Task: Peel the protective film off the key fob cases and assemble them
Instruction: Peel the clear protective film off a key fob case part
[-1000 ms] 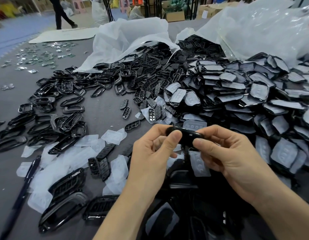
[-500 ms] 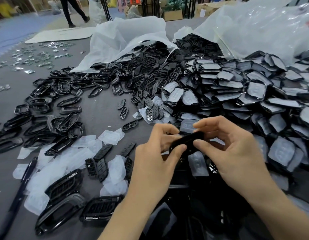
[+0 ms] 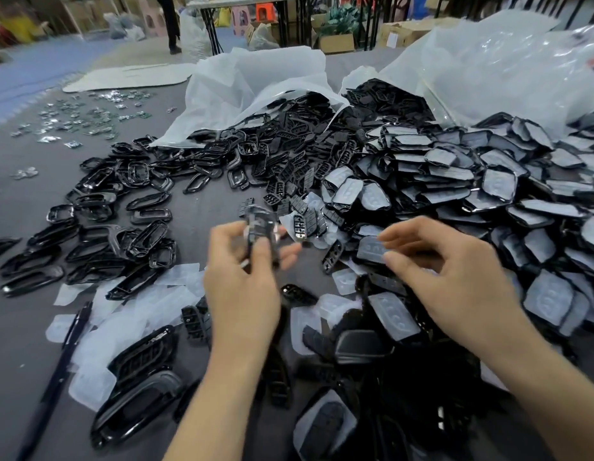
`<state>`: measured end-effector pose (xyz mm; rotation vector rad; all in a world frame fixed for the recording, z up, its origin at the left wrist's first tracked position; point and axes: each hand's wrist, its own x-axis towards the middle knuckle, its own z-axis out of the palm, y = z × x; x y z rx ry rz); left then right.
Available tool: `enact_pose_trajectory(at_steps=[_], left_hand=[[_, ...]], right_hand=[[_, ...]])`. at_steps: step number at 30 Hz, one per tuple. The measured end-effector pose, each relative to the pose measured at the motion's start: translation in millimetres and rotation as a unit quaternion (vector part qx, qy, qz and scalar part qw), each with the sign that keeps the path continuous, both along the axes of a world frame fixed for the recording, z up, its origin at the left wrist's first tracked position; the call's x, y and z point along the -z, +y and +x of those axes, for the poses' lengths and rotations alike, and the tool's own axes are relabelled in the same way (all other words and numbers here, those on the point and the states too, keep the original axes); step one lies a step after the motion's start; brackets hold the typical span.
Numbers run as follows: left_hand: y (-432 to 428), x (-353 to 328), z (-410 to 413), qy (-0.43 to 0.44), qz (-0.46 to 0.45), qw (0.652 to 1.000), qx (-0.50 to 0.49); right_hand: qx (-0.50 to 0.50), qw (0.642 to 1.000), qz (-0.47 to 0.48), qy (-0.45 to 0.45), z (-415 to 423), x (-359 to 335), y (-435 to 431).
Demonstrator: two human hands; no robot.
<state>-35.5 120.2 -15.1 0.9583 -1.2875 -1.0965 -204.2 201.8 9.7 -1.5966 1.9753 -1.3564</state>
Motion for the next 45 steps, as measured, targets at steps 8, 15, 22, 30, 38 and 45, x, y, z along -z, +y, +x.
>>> enact_pose_trajectory(at_steps=[8,15,22,30,38,45], left_hand=[[-8.6,-5.4,15.3,0.131,0.054,0.99,-0.015],[-7.7,-5.4,9.5,0.138,0.077,0.987,0.01],[2.2,0.9,-3.5,0.117,0.103,0.984,0.081],[13.7,5.1,-12.6,0.033,0.1,0.985,0.133],[22.5,8.5,-19.1,-0.036,0.057,0.99,0.124],[24.5,2.1,-20.8,-0.039,0.02,0.988,0.145]], right_hand=[[-0.216,0.911,0.248,0.25,38.1,-17.5,-46.3],[-0.182,0.891,0.315,0.272,47.2,-9.6,-53.0],[-0.099,0.99,0.089,-0.048,12.2,-19.6,-41.0],[-0.059,0.927,0.042,-0.368,4.8,0.4,-24.1],[-0.149,0.945,0.052,-0.285,2.6,-1.1,-17.7],[-0.315,0.883,0.1,-0.332,-4.7,-15.4,-10.3]])
